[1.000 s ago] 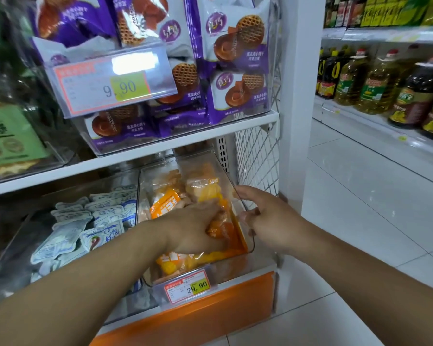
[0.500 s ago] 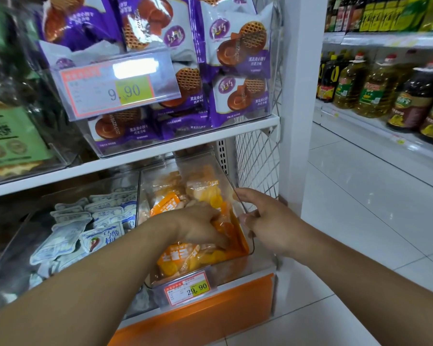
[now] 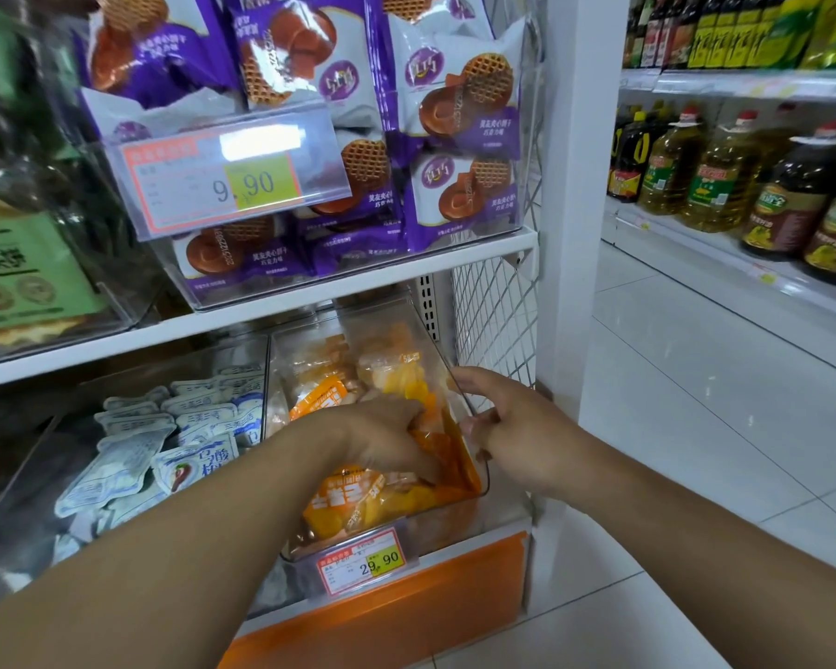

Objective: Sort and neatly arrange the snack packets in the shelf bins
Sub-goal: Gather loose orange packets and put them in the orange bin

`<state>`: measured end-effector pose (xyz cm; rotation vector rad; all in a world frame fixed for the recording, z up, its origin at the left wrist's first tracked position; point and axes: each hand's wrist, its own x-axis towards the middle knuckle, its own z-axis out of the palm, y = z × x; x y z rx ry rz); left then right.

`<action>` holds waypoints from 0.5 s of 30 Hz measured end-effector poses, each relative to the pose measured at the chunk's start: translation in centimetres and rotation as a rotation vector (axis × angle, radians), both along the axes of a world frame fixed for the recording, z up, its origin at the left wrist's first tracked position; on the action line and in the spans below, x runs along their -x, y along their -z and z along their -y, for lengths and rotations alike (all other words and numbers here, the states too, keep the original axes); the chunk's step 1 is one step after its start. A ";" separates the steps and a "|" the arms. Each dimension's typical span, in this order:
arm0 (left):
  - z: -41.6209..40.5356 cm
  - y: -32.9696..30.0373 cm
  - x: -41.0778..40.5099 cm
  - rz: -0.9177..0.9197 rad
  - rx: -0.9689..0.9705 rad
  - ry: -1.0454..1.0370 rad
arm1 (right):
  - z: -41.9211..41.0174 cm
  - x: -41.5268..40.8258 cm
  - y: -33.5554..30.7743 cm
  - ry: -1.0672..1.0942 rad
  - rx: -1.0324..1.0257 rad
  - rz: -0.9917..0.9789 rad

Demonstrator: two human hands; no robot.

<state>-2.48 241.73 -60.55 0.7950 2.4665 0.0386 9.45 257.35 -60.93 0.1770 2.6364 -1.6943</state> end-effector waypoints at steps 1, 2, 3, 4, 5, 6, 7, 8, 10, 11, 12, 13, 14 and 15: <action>-0.2 -0.1 0.0 -0.005 0.019 0.015 | 0.0 0.0 0.0 -0.005 -0.004 0.001; -0.2 -0.2 0.0 0.000 0.025 0.018 | 0.0 0.0 0.0 -0.009 -0.010 -0.001; -0.2 -0.2 0.1 0.011 0.017 0.015 | 0.0 0.0 0.0 -0.011 -0.013 -0.004; -0.1 -0.2 0.1 0.019 0.004 0.009 | 0.0 0.0 0.0 -0.013 -0.012 -0.009; 0.1 -0.2 0.0 0.020 -0.014 0.007 | 0.0 0.0 0.1 -0.014 -0.007 -0.012; 0.3 -0.3 -0.1 0.023 -0.030 0.007 | 0.0 0.0 0.1 -0.016 -0.003 -0.013; 0.5 -0.5 -0.3 0.027 -0.039 0.006 | -0.1 0.0 0.2 -0.018 0.000 -0.013; 0.7 -0.6 -0.4 0.029 -0.043 0.003 | -0.1 0.0 0.2 -0.021 -0.002 -0.017; 1.3 -0.9 -0.9 -0.015 -0.033 0.014 | -0.1 -0.1 0.2 -0.028 -0.005 -0.025; 1.7 -0.8 -1.2 -0.054 -0.031 0.022 | -0.1 -0.2 0.1 -0.032 -0.003 -0.026; 2.1 -0.8 -1.4 -0.083 -0.044 0.026 | -0.2 -0.2 0.1 -0.035 -0.004 -0.028; 2.7 -0.7 -1.7 -0.094 -0.069 0.024 | -0.2 -0.3 0.0 -0.037 -0.011 -0.027; 3.2 -0.7 -2.0 -0.101 -0.100 0.026 | -0.3 -0.4 0.0 -0.038 -0.020 -0.023; 3.8 -0.8 -2.3 -0.112 -0.134 0.036 | -0.3 -0.4 0.0 -0.040 -0.026 -0.019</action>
